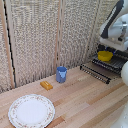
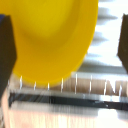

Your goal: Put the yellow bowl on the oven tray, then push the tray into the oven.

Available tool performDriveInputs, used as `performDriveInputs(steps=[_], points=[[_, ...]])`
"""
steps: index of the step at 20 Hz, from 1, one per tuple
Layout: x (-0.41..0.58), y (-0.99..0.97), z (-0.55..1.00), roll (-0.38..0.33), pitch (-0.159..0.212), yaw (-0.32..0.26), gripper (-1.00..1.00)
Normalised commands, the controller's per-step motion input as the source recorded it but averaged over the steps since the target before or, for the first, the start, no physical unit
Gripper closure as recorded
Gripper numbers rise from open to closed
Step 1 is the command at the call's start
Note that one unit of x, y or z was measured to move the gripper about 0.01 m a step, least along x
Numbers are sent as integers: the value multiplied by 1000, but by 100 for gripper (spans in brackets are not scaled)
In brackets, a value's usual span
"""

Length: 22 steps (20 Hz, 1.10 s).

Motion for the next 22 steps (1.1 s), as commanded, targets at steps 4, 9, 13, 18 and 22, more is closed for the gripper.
performDriveInputs(steps=[4, 9, 13, 18, 22], points=[[10, 451, 464, -88, 280, 184, -100], [-183, 215, 164, -165, 311, 215, -100], [-217, 9, -12, -282, 232, 214, -100], [-169, 0, -65, -317, 185, 213, -100], [-2, -6, -282, -344, 63, 245, -100]])
